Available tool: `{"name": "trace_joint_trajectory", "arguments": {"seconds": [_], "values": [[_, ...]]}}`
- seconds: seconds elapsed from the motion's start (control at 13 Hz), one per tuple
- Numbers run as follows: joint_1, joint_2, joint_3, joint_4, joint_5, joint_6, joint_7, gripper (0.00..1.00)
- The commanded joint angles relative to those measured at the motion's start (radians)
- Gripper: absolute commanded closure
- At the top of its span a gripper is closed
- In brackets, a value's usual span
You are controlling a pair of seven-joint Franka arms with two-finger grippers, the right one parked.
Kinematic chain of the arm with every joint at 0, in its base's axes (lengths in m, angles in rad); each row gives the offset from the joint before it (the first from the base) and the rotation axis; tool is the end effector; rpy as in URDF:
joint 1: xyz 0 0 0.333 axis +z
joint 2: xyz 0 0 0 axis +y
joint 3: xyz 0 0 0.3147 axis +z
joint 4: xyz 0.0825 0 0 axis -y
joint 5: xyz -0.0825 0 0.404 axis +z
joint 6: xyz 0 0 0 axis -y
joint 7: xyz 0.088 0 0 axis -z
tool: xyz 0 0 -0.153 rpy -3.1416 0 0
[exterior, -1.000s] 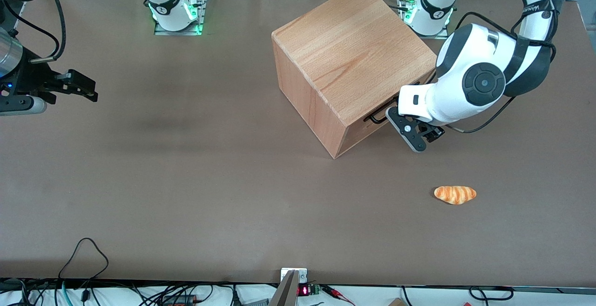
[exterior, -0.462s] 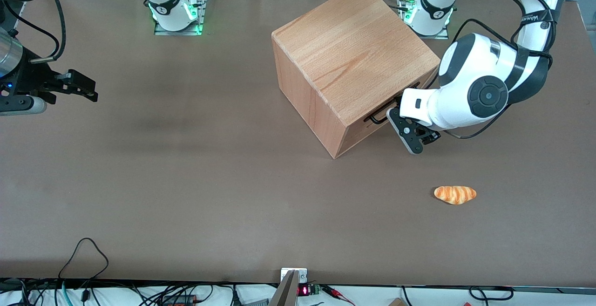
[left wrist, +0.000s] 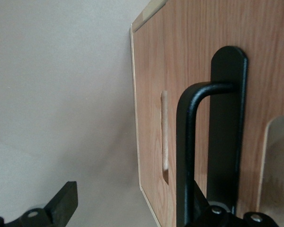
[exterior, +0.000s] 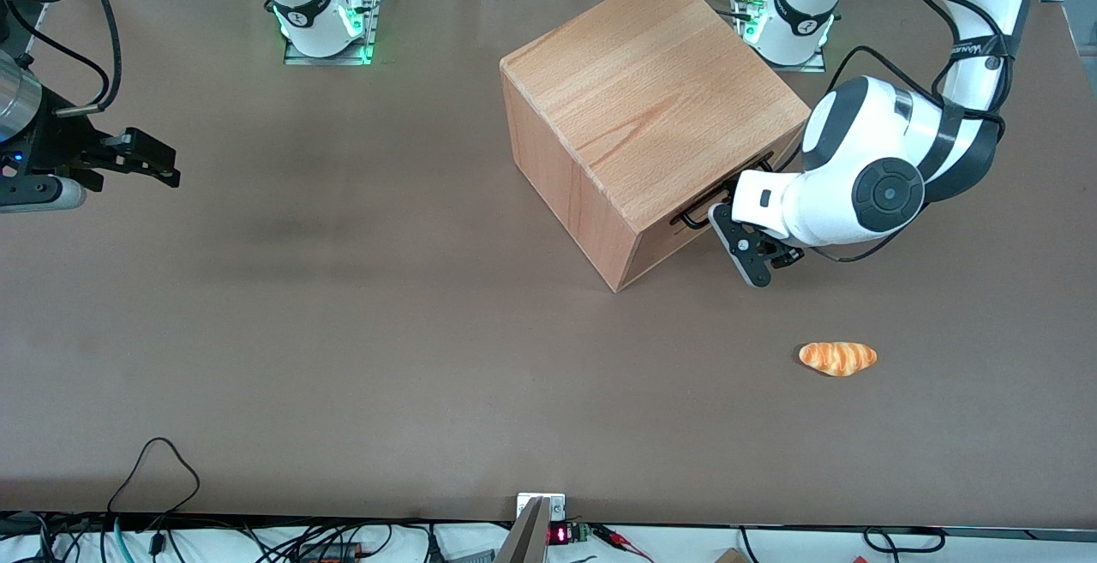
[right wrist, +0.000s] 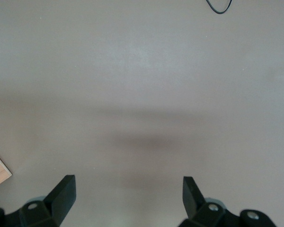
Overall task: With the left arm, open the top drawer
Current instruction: 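Pull the handle with the left gripper, sliding the drawer out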
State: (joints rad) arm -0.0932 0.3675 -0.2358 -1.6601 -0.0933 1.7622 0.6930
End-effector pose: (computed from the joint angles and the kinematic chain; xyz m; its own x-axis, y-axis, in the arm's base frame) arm 0.5992 -0.2079 0.3296 0.5370 -0.8389 -0.0890 -0.7913 -0.5375 0.2914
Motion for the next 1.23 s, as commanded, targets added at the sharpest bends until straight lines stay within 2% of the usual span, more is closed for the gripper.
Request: {"name": "trace_joint_trajectory", "arguments": {"seconds": [0.0, 1.15], "values": [[0.007, 0.008, 0.000, 0.002, -0.017, 0.006, 0.031, 0.00], [0.072, 0.082, 0.009, 0.114, -0.014, 0.005, 0.092, 0.00]]}}
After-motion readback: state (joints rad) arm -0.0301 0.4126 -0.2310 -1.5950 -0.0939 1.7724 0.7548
